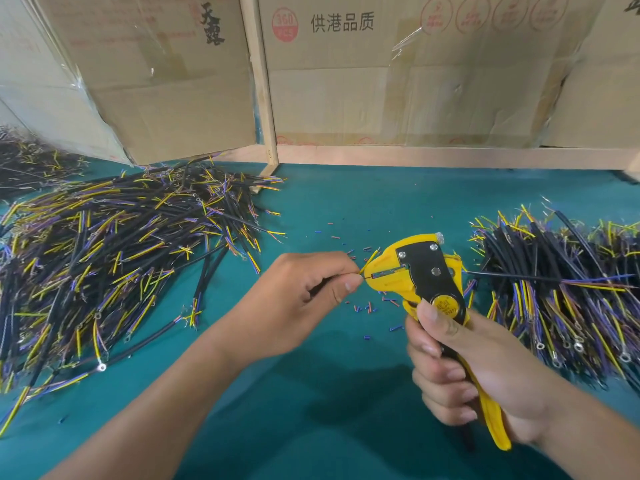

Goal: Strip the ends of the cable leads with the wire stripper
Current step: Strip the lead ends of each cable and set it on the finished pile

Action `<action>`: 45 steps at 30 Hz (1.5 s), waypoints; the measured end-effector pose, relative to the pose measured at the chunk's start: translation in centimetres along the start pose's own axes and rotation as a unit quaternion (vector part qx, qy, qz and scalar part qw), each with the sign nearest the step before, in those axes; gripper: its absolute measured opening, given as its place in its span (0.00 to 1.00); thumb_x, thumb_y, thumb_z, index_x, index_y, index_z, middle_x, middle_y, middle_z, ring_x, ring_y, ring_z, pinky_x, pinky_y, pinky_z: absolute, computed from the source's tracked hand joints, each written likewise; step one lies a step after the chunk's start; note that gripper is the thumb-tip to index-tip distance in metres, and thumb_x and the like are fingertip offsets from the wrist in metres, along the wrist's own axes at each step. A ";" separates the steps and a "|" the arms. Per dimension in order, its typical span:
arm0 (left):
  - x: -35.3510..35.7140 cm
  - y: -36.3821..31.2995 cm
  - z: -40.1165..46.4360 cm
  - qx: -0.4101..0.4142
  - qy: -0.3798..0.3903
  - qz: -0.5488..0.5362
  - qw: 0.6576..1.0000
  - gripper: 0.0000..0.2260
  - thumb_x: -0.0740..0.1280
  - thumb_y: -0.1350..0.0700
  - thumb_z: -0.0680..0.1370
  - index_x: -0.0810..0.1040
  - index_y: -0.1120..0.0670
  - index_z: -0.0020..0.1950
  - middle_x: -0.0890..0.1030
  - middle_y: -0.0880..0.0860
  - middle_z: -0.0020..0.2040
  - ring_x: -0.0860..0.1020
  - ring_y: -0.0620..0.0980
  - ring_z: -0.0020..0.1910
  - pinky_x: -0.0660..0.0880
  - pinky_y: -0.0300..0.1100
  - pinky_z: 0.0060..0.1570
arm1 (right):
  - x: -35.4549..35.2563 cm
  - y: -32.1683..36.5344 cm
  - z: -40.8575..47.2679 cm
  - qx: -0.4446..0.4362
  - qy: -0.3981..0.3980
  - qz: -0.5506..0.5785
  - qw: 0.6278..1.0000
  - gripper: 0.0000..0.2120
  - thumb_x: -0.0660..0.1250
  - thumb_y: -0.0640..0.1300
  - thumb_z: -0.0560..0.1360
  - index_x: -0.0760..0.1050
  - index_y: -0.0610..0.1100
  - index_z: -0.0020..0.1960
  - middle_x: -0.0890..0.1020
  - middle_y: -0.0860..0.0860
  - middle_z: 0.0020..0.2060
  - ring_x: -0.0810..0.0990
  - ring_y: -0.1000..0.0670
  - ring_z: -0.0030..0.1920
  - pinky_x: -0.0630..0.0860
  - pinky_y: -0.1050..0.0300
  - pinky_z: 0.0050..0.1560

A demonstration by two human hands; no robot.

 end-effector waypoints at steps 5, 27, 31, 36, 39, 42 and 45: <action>-0.1 0.1 0.0 -0.004 0.009 -0.001 1.000 0.11 0.61 0.56 0.83 0.74 0.57 0.42 0.65 0.46 0.34 0.62 0.41 0.31 0.59 0.28 0.32 | -0.1 0.2 0.0 0.009 0.011 0.003 1.000 0.26 0.79 0.62 0.66 0.69 0.43 0.35 0.62 0.50 0.25 0.60 0.53 0.22 0.63 0.63 0.25; -4.3 4.0 -0.7 -0.069 -0.097 -0.030 0.992 0.12 0.60 0.52 0.83 0.75 0.57 0.44 0.74 0.59 0.37 0.70 0.55 0.36 0.68 0.46 0.39 | -2.9 3.7 -0.9 -0.098 -0.053 0.073 0.991 0.26 0.82 0.59 0.63 0.68 0.45 0.34 0.62 0.53 0.24 0.61 0.56 0.20 0.62 0.61 0.18; -1.9 2.8 -0.3 -0.054 -0.040 -0.052 0.996 0.09 0.59 0.49 0.82 0.76 0.48 0.46 0.73 0.50 0.37 0.68 0.46 0.35 0.66 0.35 0.37 | -1.9 1.5 0.3 -0.087 -0.013 0.081 0.993 0.20 0.80 0.53 0.68 0.76 0.39 0.43 0.68 0.45 0.32 0.69 0.46 0.29 0.75 0.49 0.34; -0.8 2.4 -0.2 -0.101 -0.029 -0.242 0.965 0.04 0.57 0.53 0.83 0.71 0.52 0.53 0.64 0.54 0.32 0.60 0.42 0.28 0.58 0.36 0.28 | -1.4 0.2 0.8 -0.055 0.009 0.090 0.994 0.21 0.79 0.50 0.70 0.79 0.36 0.52 0.71 0.41 0.37 0.71 0.42 0.36 0.76 0.43 0.44; 0.0 2.3 -0.2 -0.118 -0.021 -0.274 0.954 0.04 0.56 0.52 0.83 0.68 0.50 0.52 0.64 0.52 0.31 0.57 0.47 0.27 0.57 0.39 0.26 | -1.3 -0.1 0.8 -0.043 0.026 0.078 0.996 0.21 0.77 0.51 0.72 0.78 0.35 0.54 0.71 0.41 0.37 0.72 0.41 0.37 0.76 0.44 0.45; 0.6 2.3 -0.1 -0.122 -0.021 -0.282 0.951 0.05 0.56 0.51 0.83 0.68 0.50 0.51 0.70 0.46 0.31 0.60 0.45 0.27 0.60 0.34 0.26 | -1.1 -0.3 0.8 -0.044 0.026 0.078 0.996 0.22 0.77 0.51 0.71 0.78 0.34 0.54 0.72 0.41 0.37 0.72 0.41 0.37 0.76 0.44 0.45; 1.1 2.2 -0.1 -0.128 -0.030 -0.279 0.951 0.05 0.56 0.51 0.83 0.68 0.49 0.51 0.70 0.44 0.31 0.61 0.42 0.27 0.61 0.33 0.26 | -0.8 -0.4 0.8 -0.049 0.034 0.084 0.995 0.22 0.77 0.51 0.72 0.78 0.34 0.54 0.72 0.41 0.37 0.72 0.41 0.37 0.76 0.43 0.45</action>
Point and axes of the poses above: each hand's wrist, its own z-axis towards the middle knuckle, its own x-axis out of the palm, y = z × x, the point moved 1 cm from there along z, towards the middle knuckle
